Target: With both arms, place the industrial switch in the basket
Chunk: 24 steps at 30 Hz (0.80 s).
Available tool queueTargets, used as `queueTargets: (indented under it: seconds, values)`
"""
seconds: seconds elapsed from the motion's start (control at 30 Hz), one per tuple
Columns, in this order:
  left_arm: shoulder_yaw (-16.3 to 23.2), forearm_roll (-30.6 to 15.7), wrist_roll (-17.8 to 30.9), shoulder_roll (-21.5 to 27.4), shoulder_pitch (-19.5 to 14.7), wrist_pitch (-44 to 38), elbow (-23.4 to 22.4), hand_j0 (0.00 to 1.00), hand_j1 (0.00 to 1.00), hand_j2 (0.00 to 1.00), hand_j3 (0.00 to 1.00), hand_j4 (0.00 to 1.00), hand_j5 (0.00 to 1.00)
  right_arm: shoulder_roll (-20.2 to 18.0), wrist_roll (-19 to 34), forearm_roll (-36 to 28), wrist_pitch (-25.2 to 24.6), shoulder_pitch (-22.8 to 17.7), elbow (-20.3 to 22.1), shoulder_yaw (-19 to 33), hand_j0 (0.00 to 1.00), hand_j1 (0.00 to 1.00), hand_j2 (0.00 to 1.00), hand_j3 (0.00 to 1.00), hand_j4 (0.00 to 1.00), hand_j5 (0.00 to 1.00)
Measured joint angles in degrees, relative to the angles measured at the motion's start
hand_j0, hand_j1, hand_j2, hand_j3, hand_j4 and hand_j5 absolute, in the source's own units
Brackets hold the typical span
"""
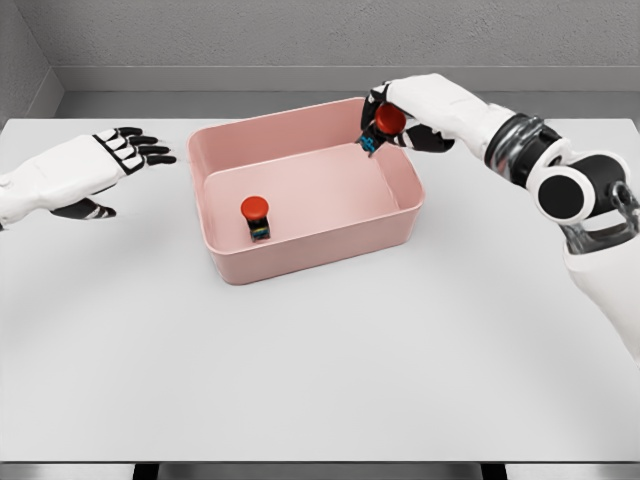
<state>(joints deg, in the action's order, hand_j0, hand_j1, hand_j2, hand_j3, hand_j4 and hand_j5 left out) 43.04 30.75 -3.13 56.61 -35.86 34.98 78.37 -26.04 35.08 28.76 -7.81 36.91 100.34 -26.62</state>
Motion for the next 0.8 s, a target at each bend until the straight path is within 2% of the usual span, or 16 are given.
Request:
queueTargets:
  seconds: [0.33, 0.37, 0.4, 0.43, 0.8]
  values:
    - [-0.21, 0.08, 0.35, 0.16, 0.18, 0.0, -1.66, 1.0, 1.0, 1.0, 1.0, 1.0, 1.0, 2.34, -0.02, -0.05, 0.06, -0.09, -0.09, -3.72, 0.46, 0.46, 0.46, 0.46, 0.46, 0.46]
    - [-0.2, 0.09, 0.37, 0.17, 0.35, 0.0, -1.68, 1.0, 1.0, 1.0, 1.0, 1.0, 1.0, 2.47, -0.02, -0.02, 0.02, -0.09, -0.16, -3.8, 0.48, 0.48, 0.48, 0.48, 0.48, 0.48]
    - [-0.2, 0.1, 0.39, 0.18, 0.35, 0.0, -1.69, 1.0, 1.0, 1.0, 1.0, 1.0, 1.0, 2.61, -0.03, 0.04, -0.04, 0.0, -0.27, -3.86, 0.67, 0.67, 0.67, 0.67, 0.67, 0.67]
    - [-0.19, 0.11, 0.41, 0.18, 0.44, 0.0, -1.7, 1.0, 1.0, 1.0, 1.0, 1.0, 1.0, 2.76, -0.03, 0.08, -0.17, 0.0, -0.39, -3.89, 1.0, 1.0, 1.0, 1.0, 1.0, 1.0]
    - [-0.17, 0.2, 0.44, 0.2, 0.44, 0.0, -1.69, 1.0, 1.0, 1.0, 1.0, 1.0, 1.0, 3.23, -0.05, 0.4, -0.5, 0.09, -0.76, -3.56, 1.0, 1.0, 1.0, 1.0, 1.0, 1.0]
